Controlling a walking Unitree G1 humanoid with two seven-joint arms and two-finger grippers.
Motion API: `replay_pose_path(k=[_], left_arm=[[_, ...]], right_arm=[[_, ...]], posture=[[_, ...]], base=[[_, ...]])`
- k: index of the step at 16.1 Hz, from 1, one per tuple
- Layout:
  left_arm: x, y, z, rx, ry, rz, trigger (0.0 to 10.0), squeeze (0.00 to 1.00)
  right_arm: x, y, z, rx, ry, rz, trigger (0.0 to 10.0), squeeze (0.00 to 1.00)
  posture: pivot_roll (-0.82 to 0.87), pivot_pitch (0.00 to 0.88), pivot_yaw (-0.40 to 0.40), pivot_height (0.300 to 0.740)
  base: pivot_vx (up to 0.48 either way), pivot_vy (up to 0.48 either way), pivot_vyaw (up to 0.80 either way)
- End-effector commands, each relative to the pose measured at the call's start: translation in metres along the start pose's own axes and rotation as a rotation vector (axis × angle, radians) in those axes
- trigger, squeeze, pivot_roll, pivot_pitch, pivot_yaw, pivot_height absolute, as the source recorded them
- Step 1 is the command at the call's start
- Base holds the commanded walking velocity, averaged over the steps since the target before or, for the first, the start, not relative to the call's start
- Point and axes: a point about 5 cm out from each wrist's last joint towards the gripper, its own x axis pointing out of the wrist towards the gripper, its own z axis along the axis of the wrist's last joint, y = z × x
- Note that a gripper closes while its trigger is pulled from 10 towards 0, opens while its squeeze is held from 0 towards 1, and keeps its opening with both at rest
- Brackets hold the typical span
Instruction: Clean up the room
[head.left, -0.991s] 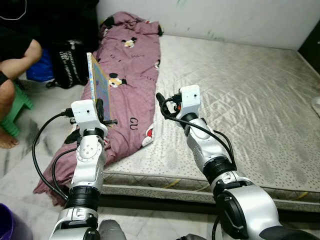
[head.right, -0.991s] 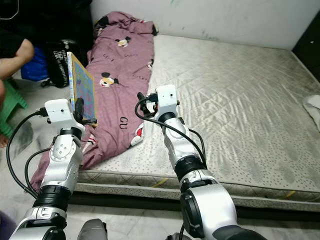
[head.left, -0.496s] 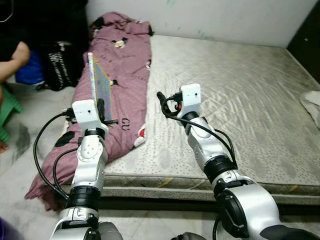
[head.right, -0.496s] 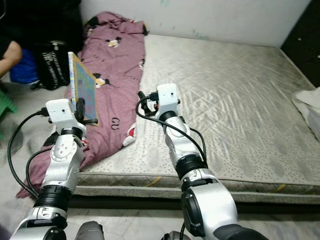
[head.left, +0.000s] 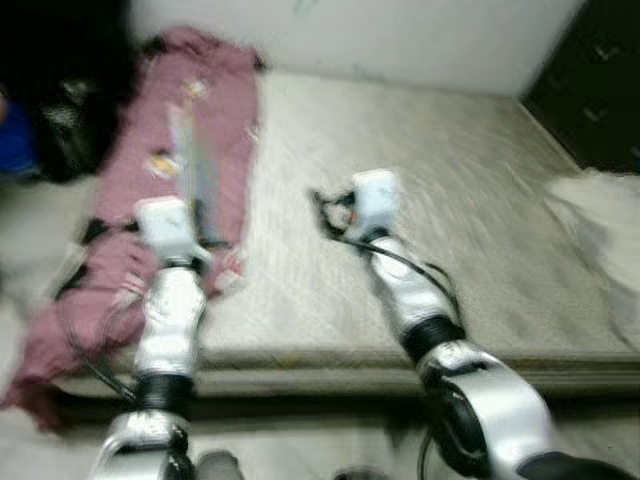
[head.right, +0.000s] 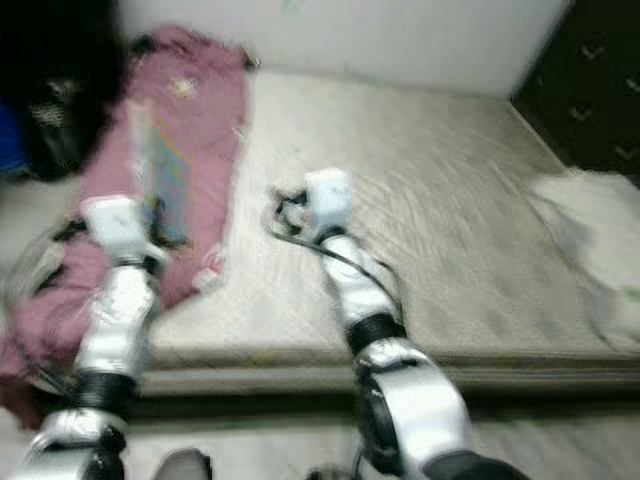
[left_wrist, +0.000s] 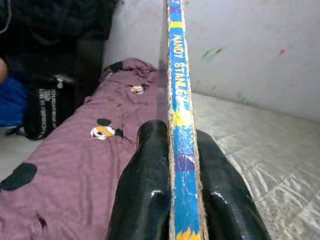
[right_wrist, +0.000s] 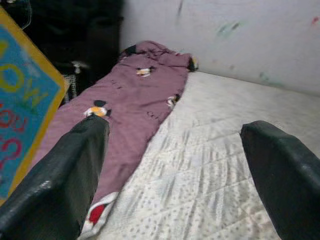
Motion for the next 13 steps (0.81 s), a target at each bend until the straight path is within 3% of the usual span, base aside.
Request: replay_pose_path(k=[1,11,13], left_arm=[[0.0025,-0.0164,0.0085,-0.021,-0.044,-0.044,10.0,0.0],[0.0009,-0.0145,0.0087,-0.066,-0.063,-0.06,10.0,0.0],[0.0008,-0.0137,0.0087,-0.083,-0.067,-0.065,10.0,0.0]], right_arm=[[-0.0021,-0.0149,0.0012,-0.013,0.002,-0.035,10.0,0.0],[-0.0022,-0.0151,0.0005,-0.009,0.002,-0.038,10.0,0.0],[-0.0023,-0.0153,0.0005,-0.008,0.001,-0.04,10.0,0.0]], posture=[[0.1,0.0,-0.095,0.74],[0.1,0.0,-0.095,0.74],[0.1,0.0,-0.095,0.74]], base=[[0.0,0.0,0.0],[0.0,0.0,0.0],[0.266,0.0,0.0]])
